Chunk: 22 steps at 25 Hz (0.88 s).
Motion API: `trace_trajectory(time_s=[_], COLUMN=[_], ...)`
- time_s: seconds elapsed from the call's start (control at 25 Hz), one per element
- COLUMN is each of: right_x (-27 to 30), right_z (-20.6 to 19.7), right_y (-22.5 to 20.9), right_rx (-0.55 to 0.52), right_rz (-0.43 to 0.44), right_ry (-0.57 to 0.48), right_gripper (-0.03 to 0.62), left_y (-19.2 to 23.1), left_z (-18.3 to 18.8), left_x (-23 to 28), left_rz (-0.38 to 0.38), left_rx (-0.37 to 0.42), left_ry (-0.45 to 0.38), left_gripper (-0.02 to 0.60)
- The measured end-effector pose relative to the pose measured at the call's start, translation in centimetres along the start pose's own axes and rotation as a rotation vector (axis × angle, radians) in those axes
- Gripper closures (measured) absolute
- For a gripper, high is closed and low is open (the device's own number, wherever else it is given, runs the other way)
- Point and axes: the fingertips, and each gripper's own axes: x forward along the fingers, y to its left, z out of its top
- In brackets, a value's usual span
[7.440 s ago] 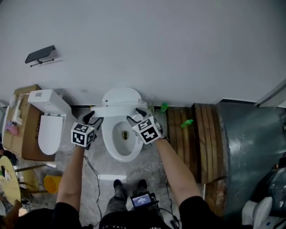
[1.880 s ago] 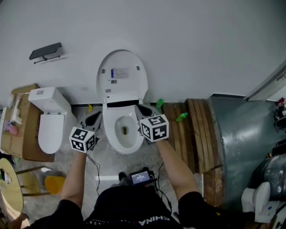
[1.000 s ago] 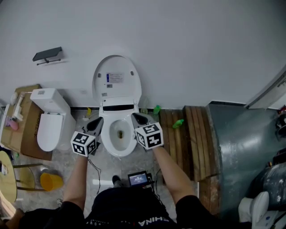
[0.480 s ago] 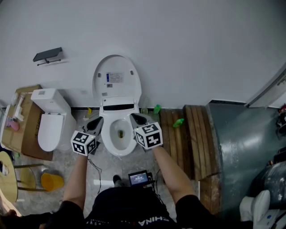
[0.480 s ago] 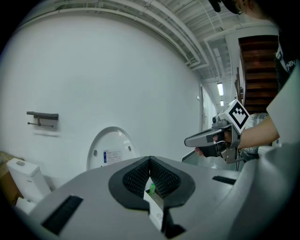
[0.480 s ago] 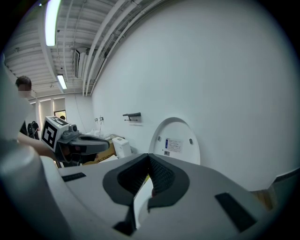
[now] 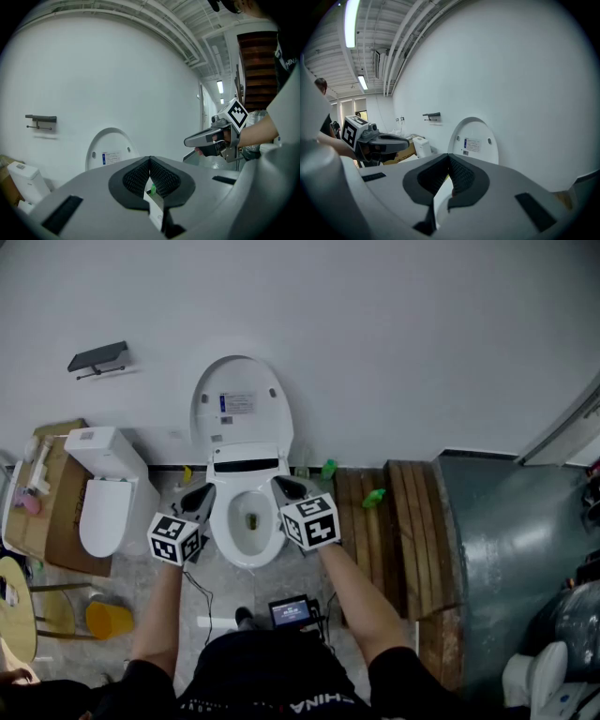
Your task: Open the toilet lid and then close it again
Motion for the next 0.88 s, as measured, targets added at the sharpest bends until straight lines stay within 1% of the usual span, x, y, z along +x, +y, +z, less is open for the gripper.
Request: trace_trajectory(time_s=[0.28,0.48,0.68,0.88], right_x=[-0.1,1.0,3.2,6.7], right_z=[0.1,0.1,0.9,2.1], right_y=[-2.7,-4.5,-5.4,-6.1], right_rx=[-0.022,-0.018,-0.019,-0.014], right_rz=[0.04,0.052,0.051,0.026], right_ry=[0.006,0.018,0.02,0.018], right_gripper=[0.58,0.58,0.58,0.58], left_y=[-0.7,0.3,2.6,6.3], left_z=[0.4,0.5,0.5,0.7], left_x=[1.9,3.0,4.4,6.5], left_rz=[0.069,0.108,0.115,0.087], left_rx=[-0.002,-0.006,-0.012,-0.013], left_ry=[0.009,0.012,0.022,0.015], left_gripper=[0.572,0.572,0.571,0.571])
